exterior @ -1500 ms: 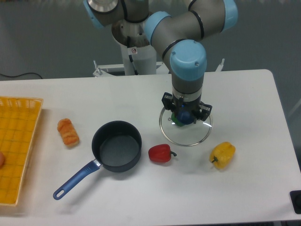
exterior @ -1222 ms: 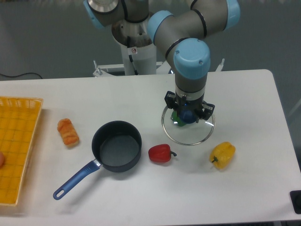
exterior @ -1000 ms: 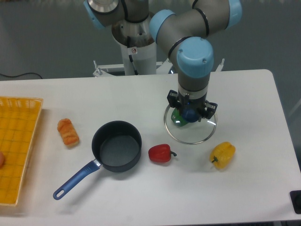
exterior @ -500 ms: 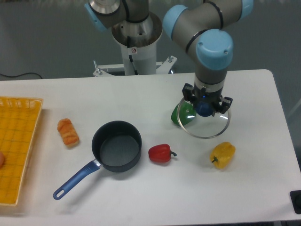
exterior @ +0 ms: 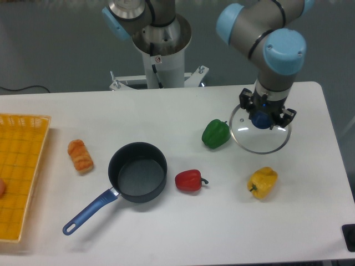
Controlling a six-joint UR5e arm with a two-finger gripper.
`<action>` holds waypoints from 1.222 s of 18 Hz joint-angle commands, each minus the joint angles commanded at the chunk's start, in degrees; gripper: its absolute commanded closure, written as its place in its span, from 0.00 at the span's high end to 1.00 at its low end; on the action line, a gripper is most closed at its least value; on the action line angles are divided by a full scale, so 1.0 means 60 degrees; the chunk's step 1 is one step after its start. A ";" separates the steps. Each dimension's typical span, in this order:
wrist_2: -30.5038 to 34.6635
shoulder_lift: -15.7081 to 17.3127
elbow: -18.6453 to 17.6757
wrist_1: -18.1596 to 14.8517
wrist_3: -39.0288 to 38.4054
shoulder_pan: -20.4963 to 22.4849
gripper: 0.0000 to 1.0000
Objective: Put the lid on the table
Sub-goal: 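Carry the held glass lid away from the green pepper toward the table edge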
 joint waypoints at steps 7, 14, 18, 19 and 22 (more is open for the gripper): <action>0.0014 -0.0748 0.0000 0.1071 0.0777 0.0410 0.49; 0.0029 -0.1230 0.0000 0.1174 0.1479 0.0733 0.49; 0.0029 -0.1436 0.0000 0.1174 0.1583 0.0850 0.50; 0.0015 -0.1480 0.0000 0.1174 0.1583 0.0879 0.50; 0.0000 -0.1582 0.0000 0.1174 0.1554 0.0894 0.50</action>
